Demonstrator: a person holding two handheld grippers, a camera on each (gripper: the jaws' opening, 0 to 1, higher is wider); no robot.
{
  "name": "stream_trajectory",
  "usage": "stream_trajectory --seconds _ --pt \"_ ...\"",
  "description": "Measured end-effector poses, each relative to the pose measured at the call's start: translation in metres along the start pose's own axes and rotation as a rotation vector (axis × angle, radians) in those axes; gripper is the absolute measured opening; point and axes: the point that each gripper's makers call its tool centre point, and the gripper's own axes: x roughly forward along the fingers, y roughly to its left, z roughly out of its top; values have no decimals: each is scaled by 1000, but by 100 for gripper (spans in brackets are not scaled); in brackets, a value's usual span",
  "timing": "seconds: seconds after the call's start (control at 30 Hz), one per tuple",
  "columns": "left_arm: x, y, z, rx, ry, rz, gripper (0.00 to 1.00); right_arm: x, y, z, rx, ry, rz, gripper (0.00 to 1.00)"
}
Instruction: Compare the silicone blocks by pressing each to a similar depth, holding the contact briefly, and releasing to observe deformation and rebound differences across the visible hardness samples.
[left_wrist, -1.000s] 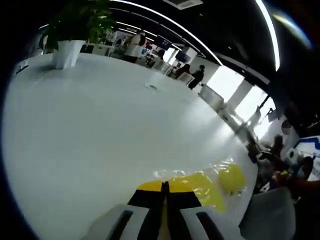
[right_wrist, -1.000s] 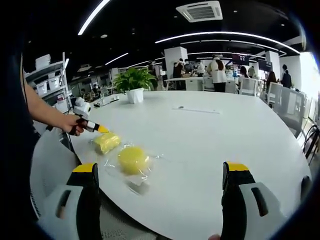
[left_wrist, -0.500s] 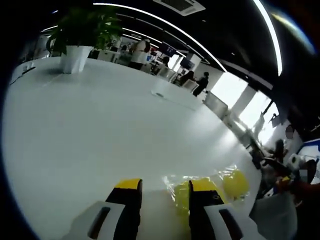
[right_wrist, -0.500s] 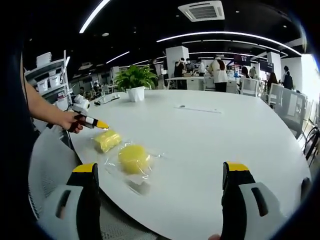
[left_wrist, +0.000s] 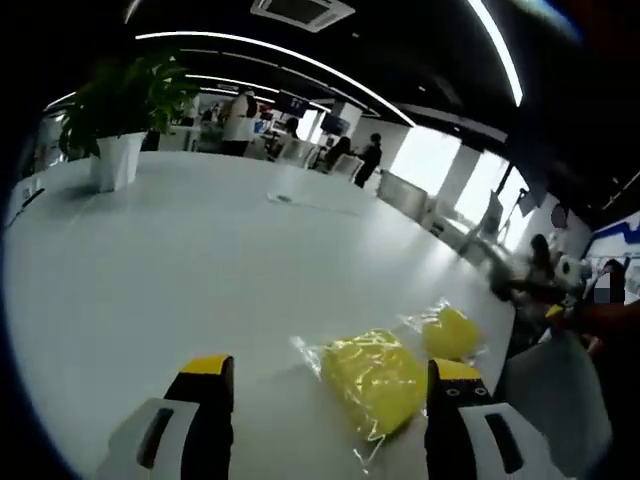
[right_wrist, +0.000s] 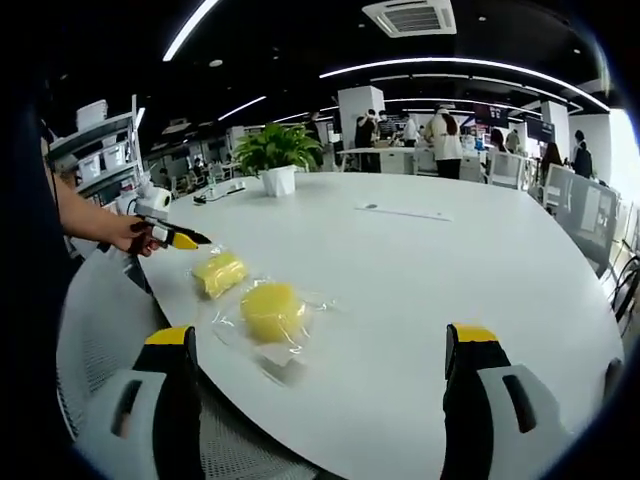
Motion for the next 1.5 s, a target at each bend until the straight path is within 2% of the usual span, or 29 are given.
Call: stream_trajectory --seconds 0.1,0.33,0.67,0.73,0.9,1.1,1.3,1.5 --pt "-9 -6 -2 54 7 -9 86 -2 -2 1 -5 -3 -3 97" --pt "-27 -7 3 54 -39 2 100 -3 -6 -4 5 31 -9 97" --pt "-46 -12 12 60 -67 15 100 3 -7 1 6 39 -3 97" --pt "-49 -18 13 62 -63 10 100 4 -7 1 2 40 4 97" --pt "-49 -30 8 60 -46 8 100 6 -9 0 -5 60 24 97" --pt "-44 -39 5 42 -56 -4 100 2 -17 4 -13 62 30 97" --pt "-43 -34 3 48 -32 -14 100 -1 -16 2 -22 81 28 97" --pt "-47 -22 7 44 -42 -1 100 -2 -15 -1 -24 93 39 97"
